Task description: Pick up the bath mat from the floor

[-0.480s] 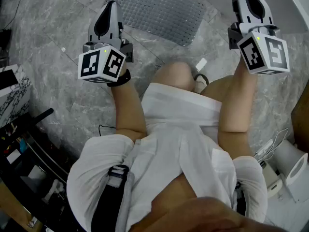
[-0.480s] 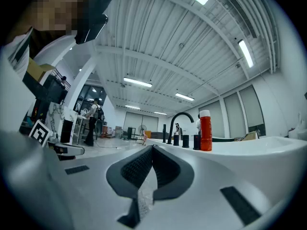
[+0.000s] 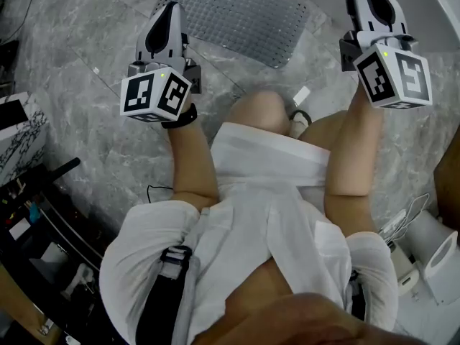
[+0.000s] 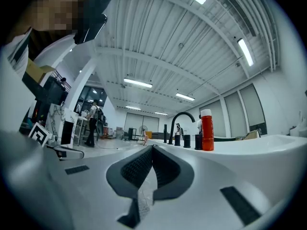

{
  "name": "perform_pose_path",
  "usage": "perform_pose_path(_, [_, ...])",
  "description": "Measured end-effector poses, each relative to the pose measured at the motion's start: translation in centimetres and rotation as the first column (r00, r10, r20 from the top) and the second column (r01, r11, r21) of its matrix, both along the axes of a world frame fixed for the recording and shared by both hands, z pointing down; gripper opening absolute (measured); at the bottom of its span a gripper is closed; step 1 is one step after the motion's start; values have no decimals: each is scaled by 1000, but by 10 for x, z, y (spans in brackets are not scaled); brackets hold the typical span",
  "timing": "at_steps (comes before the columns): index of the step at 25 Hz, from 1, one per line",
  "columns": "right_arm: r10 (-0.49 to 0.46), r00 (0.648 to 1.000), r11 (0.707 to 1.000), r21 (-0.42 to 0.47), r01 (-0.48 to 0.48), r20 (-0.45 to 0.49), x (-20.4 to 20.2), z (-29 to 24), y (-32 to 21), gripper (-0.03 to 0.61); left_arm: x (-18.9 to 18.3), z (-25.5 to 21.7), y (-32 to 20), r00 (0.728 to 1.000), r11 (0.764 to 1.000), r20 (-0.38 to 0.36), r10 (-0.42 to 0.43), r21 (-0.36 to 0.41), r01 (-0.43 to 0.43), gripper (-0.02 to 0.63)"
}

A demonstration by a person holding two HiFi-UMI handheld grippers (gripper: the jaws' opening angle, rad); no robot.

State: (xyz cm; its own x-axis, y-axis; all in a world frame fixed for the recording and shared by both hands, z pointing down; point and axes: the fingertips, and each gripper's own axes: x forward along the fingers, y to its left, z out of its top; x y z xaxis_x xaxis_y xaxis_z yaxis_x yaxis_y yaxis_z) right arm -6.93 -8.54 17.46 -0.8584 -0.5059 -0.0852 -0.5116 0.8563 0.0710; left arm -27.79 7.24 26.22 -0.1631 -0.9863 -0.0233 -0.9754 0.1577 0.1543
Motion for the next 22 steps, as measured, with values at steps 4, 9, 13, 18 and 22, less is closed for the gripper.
perform_pose_path(4, [0, 1000, 1000, 1, 0, 4, -1, 0, 0, 26, 7, 5, -5, 1000, 1000, 1, 21, -17, -21, 17])
perform_pose_path(9, [-25, 1000, 1000, -4, 25, 16, -3, -3, 4, 26, 18, 9, -12, 998, 998, 2, 60, -25, -60, 17])
perform_pose_path(13, [-38, 998, 999, 37, 37, 43, -4, -13, 13, 29, 24, 15, -19, 996, 995, 9, 91, -41, -91, 17])
perform_pose_path(18, [-69, 996, 998, 12, 68, 63, -2, -15, 16, 32, 39, 36, -33, 990, 985, 25, 140, -105, -137, 17])
perform_pose_path(22, [-51, 997, 999, -1, 52, 64, 6, -11, 15, 34, 53, 60, -45, 983, 972, 15, 183, -152, -179, 18])
